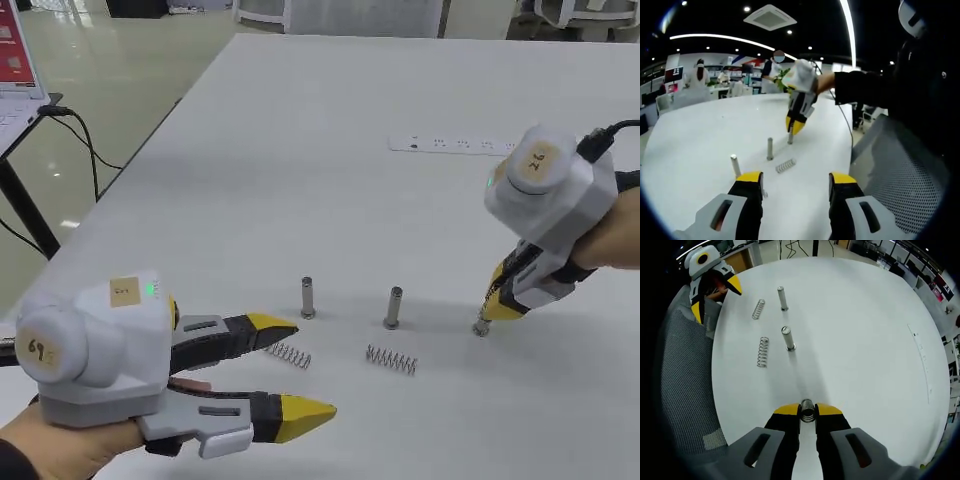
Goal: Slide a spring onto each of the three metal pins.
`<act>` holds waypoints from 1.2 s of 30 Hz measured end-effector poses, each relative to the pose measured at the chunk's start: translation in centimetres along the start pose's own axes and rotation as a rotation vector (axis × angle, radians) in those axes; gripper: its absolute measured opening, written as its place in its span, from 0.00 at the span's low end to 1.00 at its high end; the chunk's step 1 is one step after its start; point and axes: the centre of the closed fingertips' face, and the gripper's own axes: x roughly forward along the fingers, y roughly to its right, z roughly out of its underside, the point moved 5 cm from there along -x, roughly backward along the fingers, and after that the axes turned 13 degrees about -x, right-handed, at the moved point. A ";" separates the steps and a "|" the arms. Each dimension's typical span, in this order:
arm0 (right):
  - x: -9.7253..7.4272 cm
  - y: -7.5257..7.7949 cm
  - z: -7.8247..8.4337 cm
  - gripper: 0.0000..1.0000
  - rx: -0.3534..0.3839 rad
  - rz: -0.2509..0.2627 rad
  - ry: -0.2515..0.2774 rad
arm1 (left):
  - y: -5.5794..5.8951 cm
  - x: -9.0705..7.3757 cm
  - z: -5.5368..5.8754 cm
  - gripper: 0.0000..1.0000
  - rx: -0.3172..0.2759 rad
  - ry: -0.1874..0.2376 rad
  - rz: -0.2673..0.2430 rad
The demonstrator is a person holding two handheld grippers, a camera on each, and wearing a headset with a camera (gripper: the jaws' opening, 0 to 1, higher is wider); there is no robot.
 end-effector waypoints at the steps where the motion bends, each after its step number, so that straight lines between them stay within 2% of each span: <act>1: 0.1 -0.1 0.0 0.08 0.001 -0.003 -0.001 | 0.0 0.0 0.0 0.47 0.000 0.000 0.000; 11: 1.4 -0.2 0.3 0.08 -0.009 -0.003 -0.017 | 0.1 0.0 0.0 0.47 0.001 -0.002 -0.003; 21: 1.4 -0.3 0.4 0.09 -0.001 0.003 -0.010 | 0.1 0.0 0.0 0.47 0.002 -0.002 -0.004; 30: 0.9 -0.3 0.5 0.18 0.007 0.028 0.002 | 0.2 0.1 0.1 0.47 0.002 -0.004 -0.002; 36: 0.5 -0.6 1.1 0.20 0.020 0.040 0.010 | 0.2 0.1 0.1 0.47 0.003 -0.005 -0.001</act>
